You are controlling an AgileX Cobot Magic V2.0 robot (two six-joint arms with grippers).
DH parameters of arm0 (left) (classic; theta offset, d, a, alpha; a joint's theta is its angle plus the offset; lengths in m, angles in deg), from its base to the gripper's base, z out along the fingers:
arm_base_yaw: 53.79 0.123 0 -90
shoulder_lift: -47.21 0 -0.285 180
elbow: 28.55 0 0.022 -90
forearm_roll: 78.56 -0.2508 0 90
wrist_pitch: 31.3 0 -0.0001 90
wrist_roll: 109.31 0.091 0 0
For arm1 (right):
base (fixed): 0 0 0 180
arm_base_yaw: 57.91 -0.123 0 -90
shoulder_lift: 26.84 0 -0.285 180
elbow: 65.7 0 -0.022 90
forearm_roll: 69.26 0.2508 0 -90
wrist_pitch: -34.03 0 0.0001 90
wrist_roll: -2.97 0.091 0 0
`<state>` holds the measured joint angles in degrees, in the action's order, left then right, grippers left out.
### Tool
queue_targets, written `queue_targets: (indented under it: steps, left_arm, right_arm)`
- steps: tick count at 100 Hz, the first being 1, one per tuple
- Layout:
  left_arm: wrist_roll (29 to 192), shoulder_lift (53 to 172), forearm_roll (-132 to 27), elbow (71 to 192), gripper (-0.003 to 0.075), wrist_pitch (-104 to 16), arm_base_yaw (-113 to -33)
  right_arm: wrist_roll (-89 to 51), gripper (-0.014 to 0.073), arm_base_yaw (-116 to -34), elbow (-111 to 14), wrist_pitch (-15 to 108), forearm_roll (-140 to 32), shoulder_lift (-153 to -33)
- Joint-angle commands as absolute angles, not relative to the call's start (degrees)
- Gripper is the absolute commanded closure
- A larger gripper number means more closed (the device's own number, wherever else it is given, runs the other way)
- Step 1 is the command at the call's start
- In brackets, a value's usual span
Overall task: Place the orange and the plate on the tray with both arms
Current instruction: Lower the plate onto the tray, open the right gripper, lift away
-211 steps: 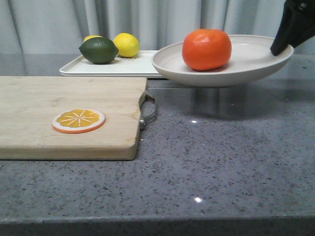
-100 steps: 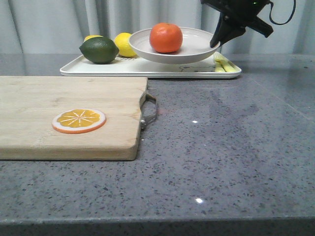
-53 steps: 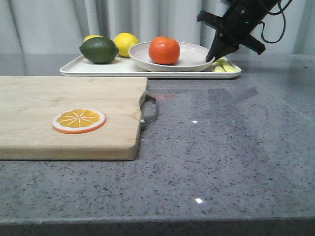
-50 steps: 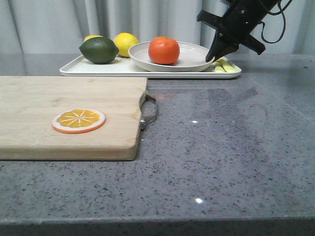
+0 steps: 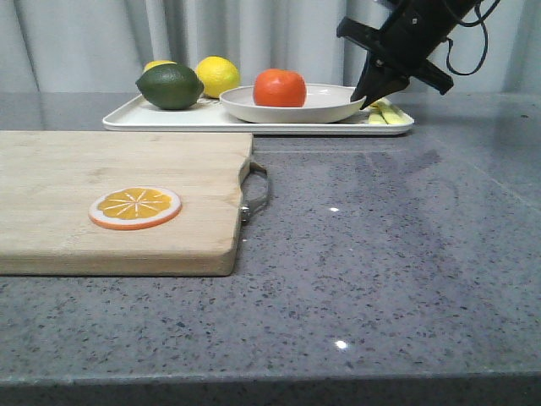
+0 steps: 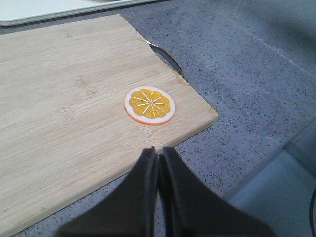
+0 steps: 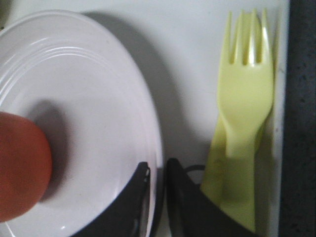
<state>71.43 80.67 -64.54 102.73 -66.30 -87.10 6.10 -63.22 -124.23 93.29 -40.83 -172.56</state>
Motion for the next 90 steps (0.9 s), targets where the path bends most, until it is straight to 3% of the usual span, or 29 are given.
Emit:
queue_targets:
  steps: [1, 33, 66, 73, 90]
  left_arm:
    - [71.1, 81.0, -63.9, 104.4, 0.0739, -62.6, -87.1]
    - [71.1, 81.0, -63.9, 104.4, 0.0739, -62.6, -87.1]
    - [71.1, 81.0, -63.9, 104.4, 0.0739, -62.6, -87.1]
    - [71.1, 81.0, -63.9, 104.4, 0.0739, -62.6, -87.1]
    - [71.1, 81.0, -63.9, 104.4, 0.0739, -62.8, -87.1]
  right_arm:
    - [5.6, 0.0399, -63.1, -126.2, 90.8, -38.7, -168.5]
    - [5.6, 0.0391, -63.1, -134.2, 94.2, -39.3, -168.4]
    - [5.6, 0.0395, -63.1, -137.3, 105.5, -47.8, -168.2]
    - [5.6, 0.0443, -63.1, -137.3, 107.6, -48.9, -168.0]
    - [5.6, 0.0664, -63.1, -137.3, 110.3, -49.2, -166.4]
